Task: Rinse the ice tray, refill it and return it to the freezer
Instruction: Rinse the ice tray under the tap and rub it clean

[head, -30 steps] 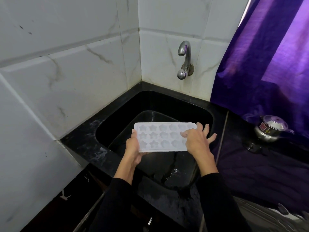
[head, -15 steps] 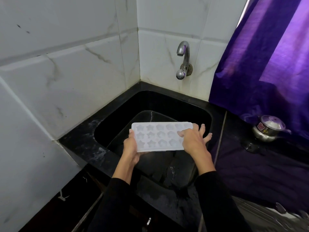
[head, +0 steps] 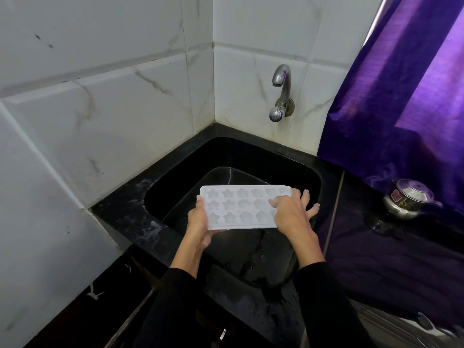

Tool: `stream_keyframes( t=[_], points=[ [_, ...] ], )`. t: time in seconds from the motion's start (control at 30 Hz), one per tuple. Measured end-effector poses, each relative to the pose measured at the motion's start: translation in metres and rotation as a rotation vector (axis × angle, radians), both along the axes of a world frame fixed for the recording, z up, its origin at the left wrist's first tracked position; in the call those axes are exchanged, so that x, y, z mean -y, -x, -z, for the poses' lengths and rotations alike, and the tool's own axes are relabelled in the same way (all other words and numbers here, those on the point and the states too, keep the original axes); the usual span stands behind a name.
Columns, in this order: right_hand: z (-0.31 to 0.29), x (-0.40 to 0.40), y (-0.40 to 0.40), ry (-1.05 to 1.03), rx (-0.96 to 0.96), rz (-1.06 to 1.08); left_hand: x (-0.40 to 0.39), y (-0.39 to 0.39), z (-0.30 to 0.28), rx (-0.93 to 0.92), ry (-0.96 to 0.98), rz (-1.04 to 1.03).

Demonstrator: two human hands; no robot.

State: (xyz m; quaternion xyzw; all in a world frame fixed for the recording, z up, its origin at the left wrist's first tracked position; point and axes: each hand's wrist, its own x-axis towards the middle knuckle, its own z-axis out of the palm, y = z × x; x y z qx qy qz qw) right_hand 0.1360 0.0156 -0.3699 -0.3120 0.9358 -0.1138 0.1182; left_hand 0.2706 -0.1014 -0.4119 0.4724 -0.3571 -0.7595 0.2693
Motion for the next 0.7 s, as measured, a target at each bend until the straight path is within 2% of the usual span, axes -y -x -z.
stream_keyframes(
  t=[0.17, 0.43, 0.7],
  points=[
    [0.000, 0.007, -0.009, 0.120, -0.083, -0.062, 0.001, 0.001, -0.002, -0.007, -0.010, 0.003],
    [-0.002, 0.011, -0.016, 0.013, -0.054, -0.119, -0.001, 0.004, -0.004, -0.018, -0.006, -0.001],
    [-0.004, 0.009, -0.016, 0.010, -0.063, -0.101, -0.003, 0.004, -0.006, -0.023, 0.004, 0.017]
  ],
)
